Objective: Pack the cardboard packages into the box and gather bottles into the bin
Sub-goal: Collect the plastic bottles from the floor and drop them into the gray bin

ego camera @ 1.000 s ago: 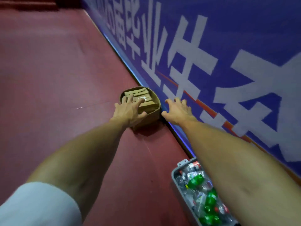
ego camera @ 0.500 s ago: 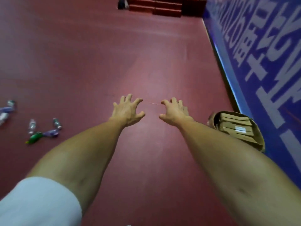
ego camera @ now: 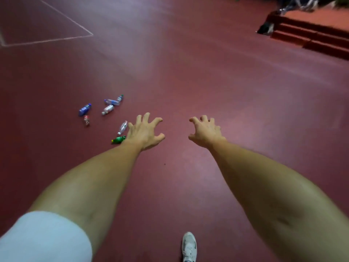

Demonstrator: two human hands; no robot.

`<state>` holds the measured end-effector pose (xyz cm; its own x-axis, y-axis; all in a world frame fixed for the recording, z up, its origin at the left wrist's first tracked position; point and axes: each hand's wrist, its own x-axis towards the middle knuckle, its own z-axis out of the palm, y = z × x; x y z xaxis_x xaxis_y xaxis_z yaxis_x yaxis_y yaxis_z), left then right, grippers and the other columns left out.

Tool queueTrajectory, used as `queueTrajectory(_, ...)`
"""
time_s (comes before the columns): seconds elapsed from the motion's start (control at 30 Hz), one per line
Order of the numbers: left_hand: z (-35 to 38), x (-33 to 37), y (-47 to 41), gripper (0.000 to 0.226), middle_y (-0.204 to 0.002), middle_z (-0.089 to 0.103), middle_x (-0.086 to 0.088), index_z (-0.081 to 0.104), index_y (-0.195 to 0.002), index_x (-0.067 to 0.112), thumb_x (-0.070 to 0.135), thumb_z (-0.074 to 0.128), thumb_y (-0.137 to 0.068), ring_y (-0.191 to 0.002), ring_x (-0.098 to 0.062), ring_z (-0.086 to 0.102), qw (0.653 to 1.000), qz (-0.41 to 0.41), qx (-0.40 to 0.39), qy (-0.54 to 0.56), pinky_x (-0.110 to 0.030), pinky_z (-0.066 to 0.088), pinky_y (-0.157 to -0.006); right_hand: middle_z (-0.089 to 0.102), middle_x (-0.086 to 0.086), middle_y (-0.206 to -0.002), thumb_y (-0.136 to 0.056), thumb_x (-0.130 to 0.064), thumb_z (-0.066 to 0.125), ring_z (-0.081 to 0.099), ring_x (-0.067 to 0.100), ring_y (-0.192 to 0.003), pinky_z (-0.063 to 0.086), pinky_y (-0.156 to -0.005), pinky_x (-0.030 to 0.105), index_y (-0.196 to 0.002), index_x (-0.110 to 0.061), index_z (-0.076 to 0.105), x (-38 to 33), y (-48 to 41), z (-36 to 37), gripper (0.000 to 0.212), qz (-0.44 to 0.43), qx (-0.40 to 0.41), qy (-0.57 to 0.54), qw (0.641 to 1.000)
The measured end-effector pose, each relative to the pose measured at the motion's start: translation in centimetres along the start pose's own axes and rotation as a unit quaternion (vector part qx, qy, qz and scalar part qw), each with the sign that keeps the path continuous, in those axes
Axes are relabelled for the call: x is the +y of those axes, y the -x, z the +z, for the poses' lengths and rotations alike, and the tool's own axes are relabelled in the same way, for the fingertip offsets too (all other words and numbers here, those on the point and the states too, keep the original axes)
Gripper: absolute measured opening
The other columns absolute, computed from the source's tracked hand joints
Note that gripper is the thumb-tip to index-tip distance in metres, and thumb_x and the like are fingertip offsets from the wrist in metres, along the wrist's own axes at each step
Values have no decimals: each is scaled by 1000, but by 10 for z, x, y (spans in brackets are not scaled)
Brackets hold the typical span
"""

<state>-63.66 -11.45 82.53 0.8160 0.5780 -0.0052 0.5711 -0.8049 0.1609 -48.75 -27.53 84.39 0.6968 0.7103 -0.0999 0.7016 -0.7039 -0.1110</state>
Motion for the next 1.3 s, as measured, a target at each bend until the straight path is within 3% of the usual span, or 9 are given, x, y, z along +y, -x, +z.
queueTrajectory(0.33,-16,-59,-116,64,-160,19,-9,34,-148,39,53,54,-89,-144,-32,21,986,-165,21,16,-59,31,-108,34,12,-148,-92,-50,57,37,37,-130,40,-101,55,-150,-32,31,-57,-183,-8,66,-170,-38,27,984)
queueTrajectory(0.57,-6,-135,-190,64,-161,16,-8,32,-149,40,56,50,-89,-144,-31,19,972,-235,11,9,-56,29,-108,31,12,-150,-91,-43,61,34,37,-131,39,-100,55,-150,-34,29,-127,-303,11,68,-242,-60,40,968)
queueTrajectory(0.87,-17,-257,-339,63,-159,18,-7,31,-148,42,52,52,-88,-143,-30,20,967,-254,32,13,-56,30,-108,30,12,-151,-91,-43,60,33,38,-133,39,-101,55,-152,-33,26,-217,-471,22,71,-260,-65,61,961)
queueTrajectory(1.3,-12,-361,-499,64,-159,16,-7,30,-148,41,51,51,-88,-143,-30,18,956,-293,17,17,-58,31,-108,28,12,-153,-90,-41,61,32,38,-134,39,-100,53,-153,-36,22,-304,-674,21,74,-306,-78,80,946)
